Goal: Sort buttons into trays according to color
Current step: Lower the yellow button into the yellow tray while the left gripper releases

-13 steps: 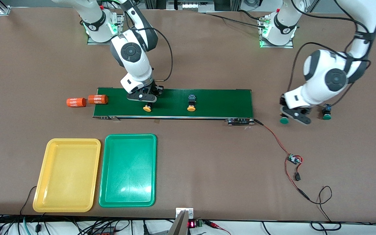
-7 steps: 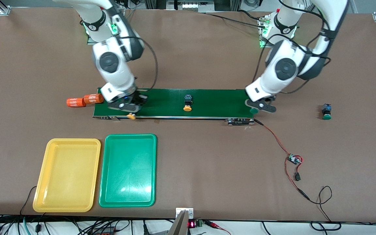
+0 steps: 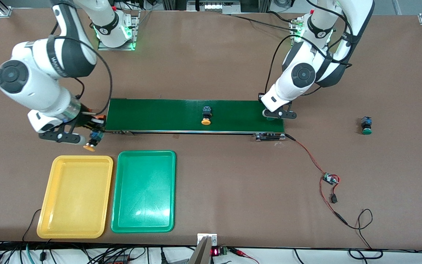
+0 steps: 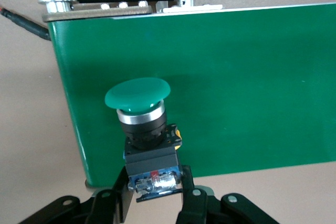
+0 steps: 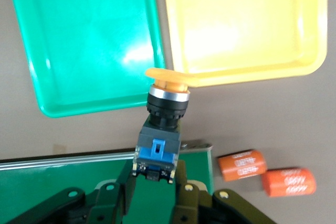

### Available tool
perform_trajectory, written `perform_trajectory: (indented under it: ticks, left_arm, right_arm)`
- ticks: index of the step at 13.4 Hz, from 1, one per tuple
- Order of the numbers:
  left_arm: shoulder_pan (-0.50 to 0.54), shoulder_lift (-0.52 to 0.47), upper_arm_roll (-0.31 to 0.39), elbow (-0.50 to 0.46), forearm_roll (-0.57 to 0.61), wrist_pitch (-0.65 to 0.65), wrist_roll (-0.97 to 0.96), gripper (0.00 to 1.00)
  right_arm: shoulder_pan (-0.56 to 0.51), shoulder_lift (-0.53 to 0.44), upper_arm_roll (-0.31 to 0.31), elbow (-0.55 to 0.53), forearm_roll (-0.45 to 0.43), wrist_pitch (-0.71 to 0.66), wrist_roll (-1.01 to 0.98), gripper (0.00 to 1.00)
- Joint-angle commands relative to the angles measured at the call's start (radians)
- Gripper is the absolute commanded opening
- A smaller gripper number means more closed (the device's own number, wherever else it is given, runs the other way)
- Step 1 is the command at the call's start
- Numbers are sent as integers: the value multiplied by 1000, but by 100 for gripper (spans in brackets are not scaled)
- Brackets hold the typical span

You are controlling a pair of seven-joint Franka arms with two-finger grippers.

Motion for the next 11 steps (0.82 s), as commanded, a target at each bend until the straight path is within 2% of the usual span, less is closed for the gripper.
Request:
perform_trajectory:
  ticks: [1, 3, 4, 5, 6, 9, 11]
  left_arm:
    - [-2, 58, 2, 37, -23, 29, -6, 4]
    - [-19, 71, 2, 40, -37, 35, -8, 5]
    - [-21, 71, 4, 41, -41, 35, -5, 21]
    - [-21, 68, 4, 50, -43, 34, -2, 78]
    - [-19, 53, 4, 60, -42, 31, 6, 100]
    - [4, -30, 14, 92, -45, 23, 4, 100]
    - [112, -76, 16, 92, -40, -3, 3, 100]
  right_arm:
    - [-73, 81, 15, 100, -6, -19, -96, 0]
    - [-130, 138, 15, 116, -23, -16, -171, 0]
    - [-148, 163, 14, 117, -26, -12, -210, 0]
    - [-156, 189, 12, 128, -29, -9, -230, 0]
    - [-170, 225, 6, 158, -36, -9, -233, 0]
    - [-187, 351, -21, 240, -41, 20, -227, 0]
    - [-201, 405, -29, 266, -43, 81, -232, 0]
